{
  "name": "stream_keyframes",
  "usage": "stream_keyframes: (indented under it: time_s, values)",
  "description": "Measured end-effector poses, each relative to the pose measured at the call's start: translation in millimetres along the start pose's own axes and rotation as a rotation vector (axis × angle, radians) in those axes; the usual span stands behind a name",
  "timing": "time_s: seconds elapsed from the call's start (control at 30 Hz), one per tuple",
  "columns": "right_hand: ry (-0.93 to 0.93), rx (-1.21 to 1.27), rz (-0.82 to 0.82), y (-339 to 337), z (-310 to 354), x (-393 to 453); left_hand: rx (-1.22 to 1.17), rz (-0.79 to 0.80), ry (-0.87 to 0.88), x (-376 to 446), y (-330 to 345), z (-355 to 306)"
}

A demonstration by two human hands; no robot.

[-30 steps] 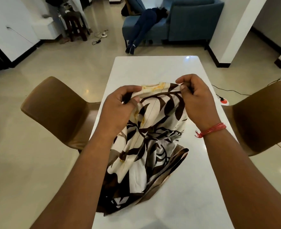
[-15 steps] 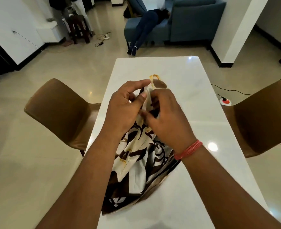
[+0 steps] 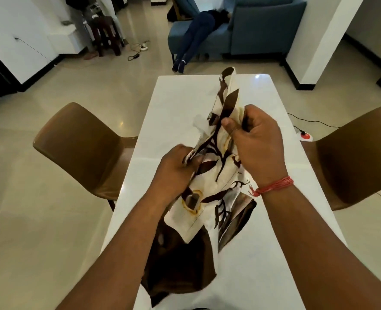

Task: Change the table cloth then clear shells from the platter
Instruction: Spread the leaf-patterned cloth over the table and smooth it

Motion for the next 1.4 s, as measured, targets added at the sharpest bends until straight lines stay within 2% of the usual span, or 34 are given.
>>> stream_keyframes:
  time_s: [0.1,0.27,0.37,0.43,0.5,0.6,0.67,0.73,0.8,0.83,0.9,0.97,1.0,1.13,1.2,1.27,1.33,1.4]
  values:
    - [0.045,-0.019,-0.056,-9,-7,5,-0.099,-0.024,-0.031,-3,-7,4]
    - [0.17,-0.028,-0.105,-21,-35,9,-0.081,-0.102,0.017,6,-28,-14]
    - [0.213,-0.011,-0.199,-33,-49,10,-0.148,-0.11,0.013,11,-34,-13]
    - [0.255,0.003,-0.245,-40,-58,10,-0.157,-0.174,-0.034,14,-40,-7]
    - [0.317,0.145,-0.256,-43,-65,10,-0.137,-0.273,-0.101,18,-46,5]
    - [0.41,0.619,-0.264,-40,-66,9,-0.244,-0.409,-0.253,22,-50,33]
    - [0.428,0.669,-0.23,-39,-61,12,-0.252,-0.495,-0.352,24,-53,51]
    - [0.376,0.564,-0.162,-39,-57,17,-0.238,-0.585,-0.424,20,-55,55]
    - [0.297,0.402,-0.066,-36,-48,21,-0.234,-0.6,-0.29,14,-55,32]
    - [0.249,0.313,-0.018,-33,-42,23,-0.235,-0.518,-0.142,12,-49,10]
    - [0.13,0.186,0.079,-25,-24,23,-0.164,-0.182,0.11,11,-23,-36]
    - [0.009,0.139,0.181,-17,-3,22,0.098,0.071,0.23,15,3,-56]
    - [-0.034,0.073,0.253,-14,4,21,0.226,0.1,0.236,20,8,-53]
    - [-0.1,-0.513,0.643,-11,1,12,0.375,-0.065,0.037,42,-3,10]
    - [-0.188,-0.777,0.691,-15,-11,10,0.359,-0.17,-0.02,41,-18,40]
    - [-0.255,-0.86,0.607,-20,-20,13,0.331,-0.305,-0.011,38,-36,52]
    - [-0.258,-0.849,0.446,-28,-28,22,0.339,-0.475,0.062,36,-55,43]
    - [-0.215,-0.828,0.257,-43,-41,31,0.188,-0.604,0.099,34,-74,24]
Point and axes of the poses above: each hand's wrist, its own x-axis towards the middle knuckle, its own y-axis out of the palm, z = x × y, the point moved 5 cm from there along x, towards the middle knuckle, and after that the axes turned 4 degrees about -y, right-handed, at the moved point
